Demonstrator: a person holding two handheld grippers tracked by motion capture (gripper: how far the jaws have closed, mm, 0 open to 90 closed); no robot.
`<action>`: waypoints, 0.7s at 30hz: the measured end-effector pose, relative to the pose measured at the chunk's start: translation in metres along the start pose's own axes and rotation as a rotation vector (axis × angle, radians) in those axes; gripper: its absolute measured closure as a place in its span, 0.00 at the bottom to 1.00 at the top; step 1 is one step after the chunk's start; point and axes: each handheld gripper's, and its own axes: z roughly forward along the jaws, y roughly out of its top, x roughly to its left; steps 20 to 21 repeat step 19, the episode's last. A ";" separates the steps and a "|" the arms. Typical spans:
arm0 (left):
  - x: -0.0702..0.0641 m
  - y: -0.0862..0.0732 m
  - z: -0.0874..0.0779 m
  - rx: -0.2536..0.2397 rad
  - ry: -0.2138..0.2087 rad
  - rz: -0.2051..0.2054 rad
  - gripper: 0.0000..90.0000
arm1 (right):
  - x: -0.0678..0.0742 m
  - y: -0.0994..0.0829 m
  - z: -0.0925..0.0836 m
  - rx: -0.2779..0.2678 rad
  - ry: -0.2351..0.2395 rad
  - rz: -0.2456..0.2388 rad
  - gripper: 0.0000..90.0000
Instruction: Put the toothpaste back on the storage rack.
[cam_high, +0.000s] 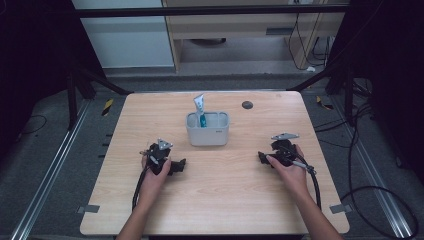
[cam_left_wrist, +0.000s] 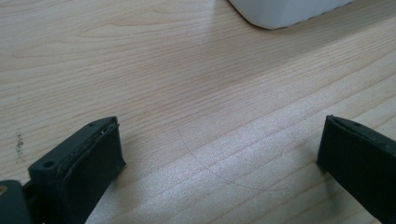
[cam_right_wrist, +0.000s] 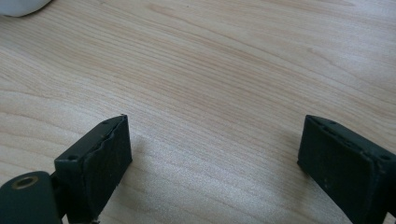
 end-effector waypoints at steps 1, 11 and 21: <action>0.000 0.000 0.000 0.002 0.000 0.001 0.00 | 0.000 0.000 0.000 -0.001 -0.002 0.002 0.11; 0.000 0.000 0.000 0.000 0.000 0.001 0.00 | 0.001 -0.002 0.002 -0.016 -0.014 0.008 0.05; 0.000 0.001 0.001 0.003 -0.003 0.006 0.00 | 0.003 -0.003 0.002 -0.011 -0.042 0.035 0.03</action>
